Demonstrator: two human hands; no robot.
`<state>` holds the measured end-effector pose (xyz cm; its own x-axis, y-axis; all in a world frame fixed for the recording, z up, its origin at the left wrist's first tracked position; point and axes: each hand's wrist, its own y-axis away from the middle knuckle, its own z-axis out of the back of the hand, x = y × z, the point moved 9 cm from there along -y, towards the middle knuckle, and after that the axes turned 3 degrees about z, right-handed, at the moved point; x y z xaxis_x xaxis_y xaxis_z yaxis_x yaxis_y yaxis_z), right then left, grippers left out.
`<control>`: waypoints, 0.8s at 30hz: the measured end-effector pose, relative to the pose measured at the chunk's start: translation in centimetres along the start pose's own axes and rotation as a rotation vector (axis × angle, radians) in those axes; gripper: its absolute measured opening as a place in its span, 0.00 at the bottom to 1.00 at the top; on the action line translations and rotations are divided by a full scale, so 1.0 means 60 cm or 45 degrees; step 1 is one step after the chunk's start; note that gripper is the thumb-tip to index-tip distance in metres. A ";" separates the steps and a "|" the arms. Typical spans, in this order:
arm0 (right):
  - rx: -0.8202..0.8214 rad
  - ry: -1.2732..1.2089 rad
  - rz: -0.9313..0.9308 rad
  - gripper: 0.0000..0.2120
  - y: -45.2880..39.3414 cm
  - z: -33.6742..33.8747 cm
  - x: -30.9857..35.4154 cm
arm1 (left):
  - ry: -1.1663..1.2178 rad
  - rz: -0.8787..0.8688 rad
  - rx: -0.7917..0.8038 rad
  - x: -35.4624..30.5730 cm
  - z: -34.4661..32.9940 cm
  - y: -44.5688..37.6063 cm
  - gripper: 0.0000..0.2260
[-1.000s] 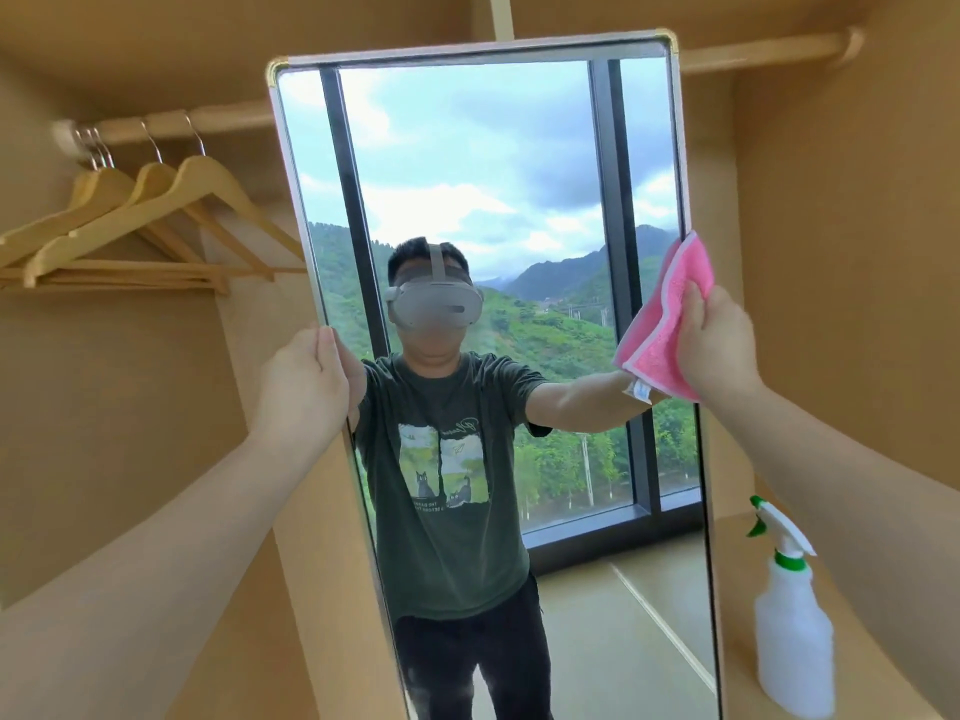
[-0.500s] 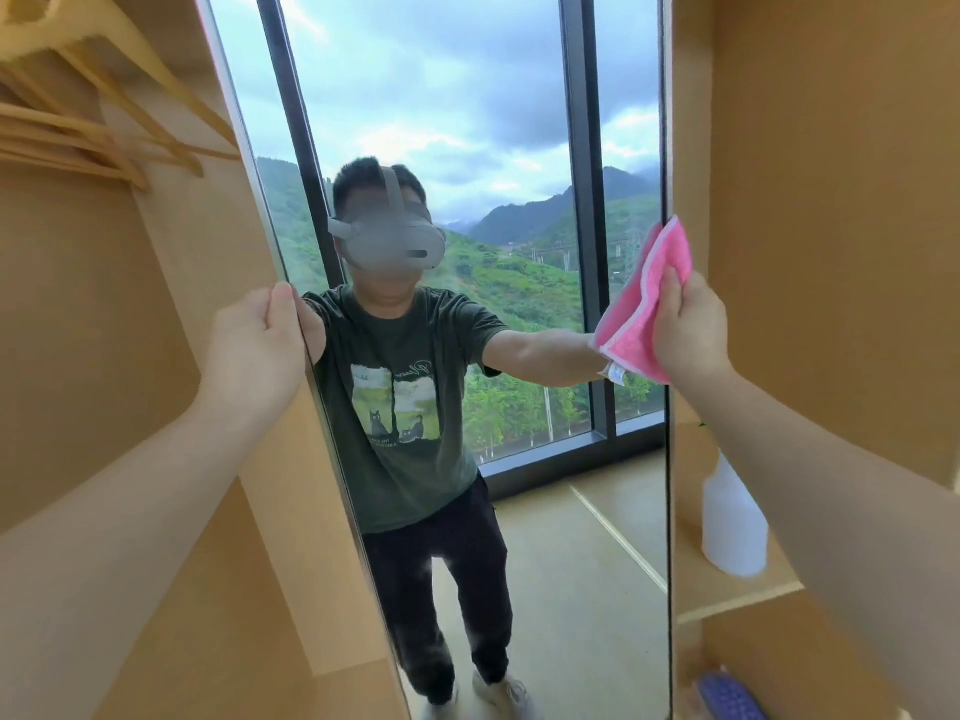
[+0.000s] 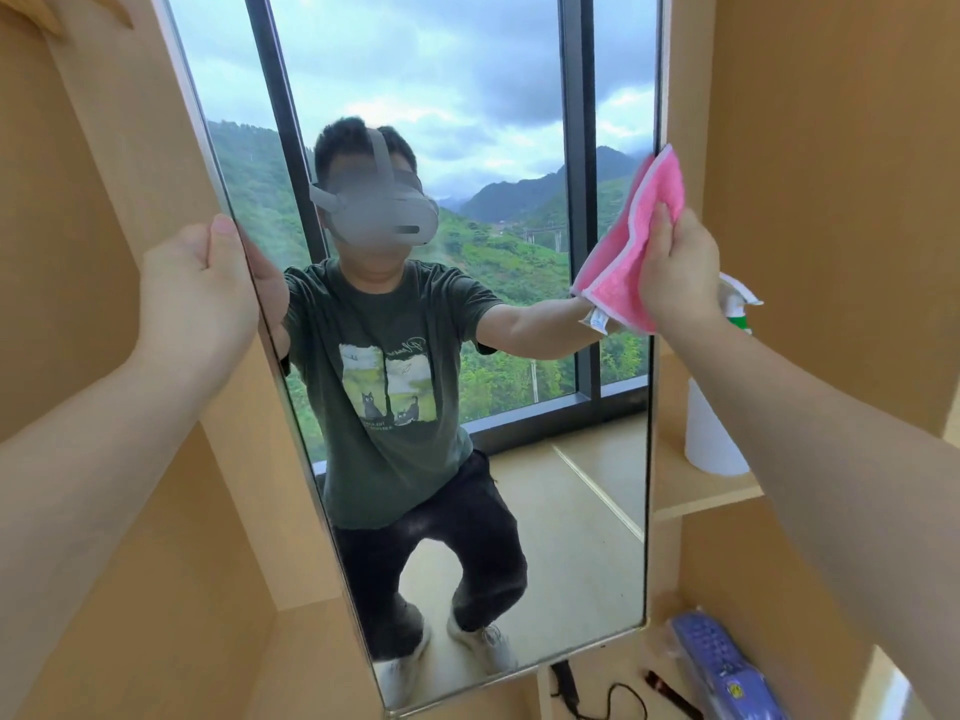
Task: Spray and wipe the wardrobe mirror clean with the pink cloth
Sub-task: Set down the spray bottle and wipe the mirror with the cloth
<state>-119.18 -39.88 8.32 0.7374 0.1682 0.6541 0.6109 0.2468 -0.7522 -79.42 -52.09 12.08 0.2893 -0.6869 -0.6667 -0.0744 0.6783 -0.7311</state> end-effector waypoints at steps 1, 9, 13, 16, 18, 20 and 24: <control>-0.017 0.014 -0.001 0.23 0.013 -0.001 -0.013 | -0.014 0.003 -0.010 0.012 -0.003 0.009 0.21; -0.068 0.036 0.033 0.22 0.085 -0.006 -0.076 | 0.029 -0.010 0.010 0.105 -0.018 0.071 0.22; -0.091 0.075 0.064 0.21 0.123 -0.001 -0.104 | 0.213 0.123 -0.050 0.158 -0.035 0.123 0.19; -0.099 0.074 0.093 0.21 0.153 0.003 -0.118 | 0.382 0.217 -0.038 0.204 -0.053 0.157 0.18; -0.089 0.055 0.109 0.20 0.176 0.005 -0.128 | 0.441 0.291 -0.015 0.238 -0.065 0.175 0.17; -0.083 0.037 0.108 0.17 0.205 0.005 -0.143 | 0.456 0.325 0.002 0.264 -0.074 0.194 0.16; -0.097 0.069 0.103 0.17 0.268 0.004 -0.183 | 0.436 0.301 0.000 0.303 -0.083 0.232 0.16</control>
<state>-117.49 -37.55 -10.94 0.7983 0.1321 0.5876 0.5677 0.1612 -0.8073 -79.94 -56.43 -10.91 -0.0698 -0.5593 -0.8260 -0.1007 0.8278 -0.5519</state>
